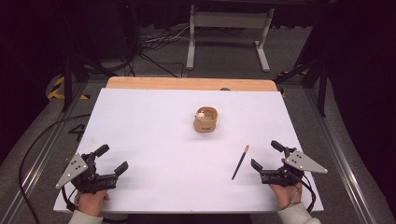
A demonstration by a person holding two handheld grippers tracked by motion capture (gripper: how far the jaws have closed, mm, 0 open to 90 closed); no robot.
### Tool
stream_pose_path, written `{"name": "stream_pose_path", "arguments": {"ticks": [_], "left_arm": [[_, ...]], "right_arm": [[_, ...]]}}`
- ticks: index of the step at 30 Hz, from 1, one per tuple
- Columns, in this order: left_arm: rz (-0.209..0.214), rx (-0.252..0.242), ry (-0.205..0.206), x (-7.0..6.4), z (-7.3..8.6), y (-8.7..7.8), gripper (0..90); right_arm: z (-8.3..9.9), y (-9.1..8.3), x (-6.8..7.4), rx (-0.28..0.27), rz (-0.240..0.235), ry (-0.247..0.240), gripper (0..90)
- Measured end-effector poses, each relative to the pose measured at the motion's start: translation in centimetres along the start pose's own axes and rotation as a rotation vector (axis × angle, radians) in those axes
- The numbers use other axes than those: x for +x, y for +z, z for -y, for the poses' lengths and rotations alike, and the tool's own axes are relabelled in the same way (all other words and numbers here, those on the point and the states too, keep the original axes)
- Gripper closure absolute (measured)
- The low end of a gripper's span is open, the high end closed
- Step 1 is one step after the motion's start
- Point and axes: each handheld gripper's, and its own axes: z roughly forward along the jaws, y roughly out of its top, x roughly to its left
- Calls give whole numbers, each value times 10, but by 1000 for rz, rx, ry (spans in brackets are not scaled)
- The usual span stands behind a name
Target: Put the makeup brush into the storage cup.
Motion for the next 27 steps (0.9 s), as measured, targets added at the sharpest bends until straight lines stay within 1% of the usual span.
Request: {"name": "stream_pose_path", "arguments": {"ticks": [6, 10, 13, 15, 16, 18, 20, 22, 23, 27], "left_arm": [[1, 3, 6, 0, 0, 1, 27], [2, 11, 4, 0, 0, 2, 30], [8, 26, 13, -1, 1, 3, 30], [8, 29, 24, -1, 1, 3, 30], [9, 31, 25, -2, 1, 3, 30], [7, 31, 26, -2, 1, 2, 30], [6, 28, 23, -2, 1, 2, 30], [7, 29, 25, -1, 1, 3, 30], [7, 30, 25, -1, 1, 3, 30], [8, 32, 24, -1, 1, 4, 30]], "right_arm": [[-13, 10, 5, -10, -6, -28, 0], [-19, 15, 7, -12, -13, -29, 0], [-22, 18, 9, -11, -3, -36, 0], [-25, 18, 9, -13, 3, -34, 3], [-27, 19, 9, -4, 5, -35, 5], [-28, 20, 9, -4, 7, -35, 5], [-29, 21, 8, -6, 10, -22, 21], [-32, 21, 6, 16, 4, -3, 30], [-34, 22, 6, 28, 8, -5, 30], [-41, 23, 10, 62, 37, -57, 32]]}}
